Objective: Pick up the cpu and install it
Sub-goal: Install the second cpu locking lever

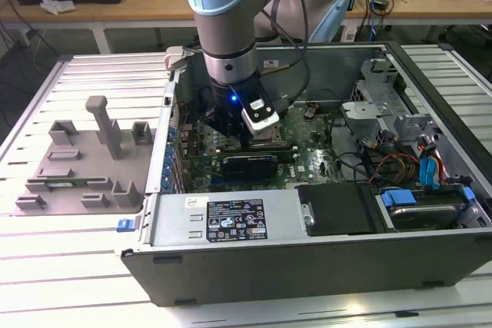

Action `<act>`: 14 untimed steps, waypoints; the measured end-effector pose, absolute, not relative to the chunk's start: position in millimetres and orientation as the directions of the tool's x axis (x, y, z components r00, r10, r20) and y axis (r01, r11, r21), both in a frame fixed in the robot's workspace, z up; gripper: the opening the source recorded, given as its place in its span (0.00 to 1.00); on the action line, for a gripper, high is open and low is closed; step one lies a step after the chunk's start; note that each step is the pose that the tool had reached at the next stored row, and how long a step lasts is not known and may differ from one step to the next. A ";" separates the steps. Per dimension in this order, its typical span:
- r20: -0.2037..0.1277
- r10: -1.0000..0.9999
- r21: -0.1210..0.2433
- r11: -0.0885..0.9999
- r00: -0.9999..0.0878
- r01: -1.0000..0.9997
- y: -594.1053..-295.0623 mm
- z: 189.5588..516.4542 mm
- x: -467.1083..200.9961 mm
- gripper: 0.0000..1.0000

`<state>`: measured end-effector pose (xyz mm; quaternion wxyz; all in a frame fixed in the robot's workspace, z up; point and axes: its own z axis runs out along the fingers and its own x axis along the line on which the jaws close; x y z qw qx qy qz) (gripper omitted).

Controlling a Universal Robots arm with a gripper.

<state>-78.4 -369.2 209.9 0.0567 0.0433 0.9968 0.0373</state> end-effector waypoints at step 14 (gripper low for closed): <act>-0.107 0.100 0.168 0.982 -0.989 0.081 -384.3 206.8 -80.4 0.11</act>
